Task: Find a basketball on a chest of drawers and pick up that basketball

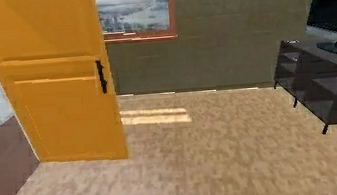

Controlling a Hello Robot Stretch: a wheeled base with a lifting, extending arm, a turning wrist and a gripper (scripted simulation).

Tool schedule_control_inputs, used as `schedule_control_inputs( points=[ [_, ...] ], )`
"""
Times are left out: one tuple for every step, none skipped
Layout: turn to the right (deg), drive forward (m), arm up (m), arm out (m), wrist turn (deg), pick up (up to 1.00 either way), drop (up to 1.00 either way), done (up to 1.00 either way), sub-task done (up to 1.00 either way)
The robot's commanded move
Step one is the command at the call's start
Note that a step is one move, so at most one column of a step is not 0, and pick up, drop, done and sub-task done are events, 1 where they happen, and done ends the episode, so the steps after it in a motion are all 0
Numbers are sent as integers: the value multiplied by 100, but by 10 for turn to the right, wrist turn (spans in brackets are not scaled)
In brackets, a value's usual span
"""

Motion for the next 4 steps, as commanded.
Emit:
schedule_control_inputs(
  points=[
    [0,40,0,0,0,0,0,0,0],
    [-360,0,0,0,0,0,0,0,0],
    [0,40,0,0,0,0,0,0,0],
    [-240,0,0,0,0,0,0,0,0]
  ],
)
